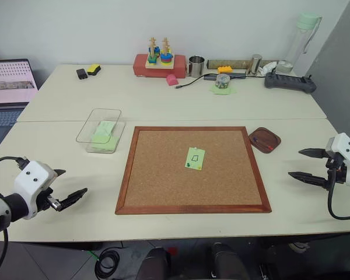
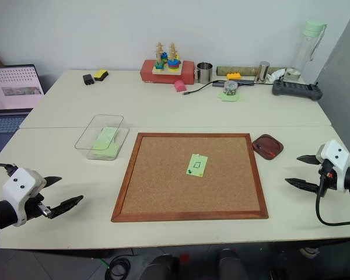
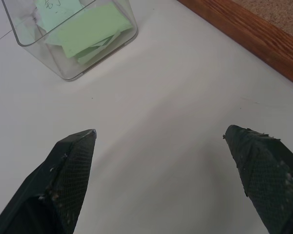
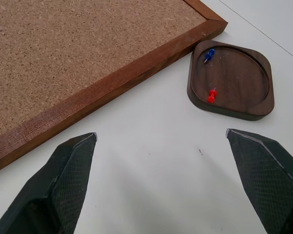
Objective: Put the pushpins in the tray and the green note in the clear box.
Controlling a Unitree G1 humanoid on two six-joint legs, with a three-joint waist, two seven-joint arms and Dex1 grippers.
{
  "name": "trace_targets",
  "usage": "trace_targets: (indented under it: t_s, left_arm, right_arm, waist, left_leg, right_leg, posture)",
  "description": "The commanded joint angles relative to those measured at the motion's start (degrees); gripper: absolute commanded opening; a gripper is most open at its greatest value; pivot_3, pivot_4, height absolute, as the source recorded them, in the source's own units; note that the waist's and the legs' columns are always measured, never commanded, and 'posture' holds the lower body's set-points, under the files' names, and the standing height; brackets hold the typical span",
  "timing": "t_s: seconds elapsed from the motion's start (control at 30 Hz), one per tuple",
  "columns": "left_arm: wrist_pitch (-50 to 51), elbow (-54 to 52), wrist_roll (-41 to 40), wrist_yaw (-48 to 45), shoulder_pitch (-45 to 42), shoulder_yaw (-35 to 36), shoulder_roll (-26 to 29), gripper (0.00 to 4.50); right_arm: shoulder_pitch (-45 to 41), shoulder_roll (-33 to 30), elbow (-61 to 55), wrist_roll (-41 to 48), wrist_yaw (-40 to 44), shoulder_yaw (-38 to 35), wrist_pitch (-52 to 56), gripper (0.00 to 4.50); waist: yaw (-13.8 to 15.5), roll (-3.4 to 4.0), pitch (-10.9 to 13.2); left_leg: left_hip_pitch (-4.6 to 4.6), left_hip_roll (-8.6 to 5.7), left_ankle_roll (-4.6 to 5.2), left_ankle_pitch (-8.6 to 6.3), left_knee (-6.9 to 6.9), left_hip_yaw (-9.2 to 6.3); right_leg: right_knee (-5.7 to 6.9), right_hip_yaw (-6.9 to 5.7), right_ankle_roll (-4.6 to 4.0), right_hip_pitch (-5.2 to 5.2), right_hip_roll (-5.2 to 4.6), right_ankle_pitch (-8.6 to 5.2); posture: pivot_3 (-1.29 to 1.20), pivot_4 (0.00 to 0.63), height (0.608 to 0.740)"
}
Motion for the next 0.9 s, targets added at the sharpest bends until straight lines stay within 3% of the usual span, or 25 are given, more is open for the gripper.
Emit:
trace_targets:
  t_s: [0.03, 0.9]
  left_arm:
    - [0.24, -1.65, -1.11, -1.0, 0.07, 2.18, 0.47, 4.5]
    - [0.4, 1.57, -2.73, -1.68, -2.84, 3.13, -0.52, 4.5]
  right_arm:
    - [-0.44, -0.72, -1.22, 0.2, 0.3, -1.12, -0.38, 4.47]
    - [-1.68, 0.59, -1.48, 0.74, 0.16, -0.93, -0.3, 4.47]
  waist:
    - [0.0, 0.0, 0.0]
    - [-0.04, -0.01, 0.0]
  left_leg:
    - [0.0, 0.0, 0.0, 0.0, 0.0, 0.04]
    - [0.0, 0.11, 0.01, -0.01, 0.01, 0.71]
  right_leg:
    - [0.0, 0.04, 0.01, -0.02, 0.0, 0.01]
    - [0.06, 0.46, 0.13, -0.25, 0.14, 0.1]
  posture:
    - [0.0, 0.15, 0.74]
    - [0.0, 0.15, 0.74]
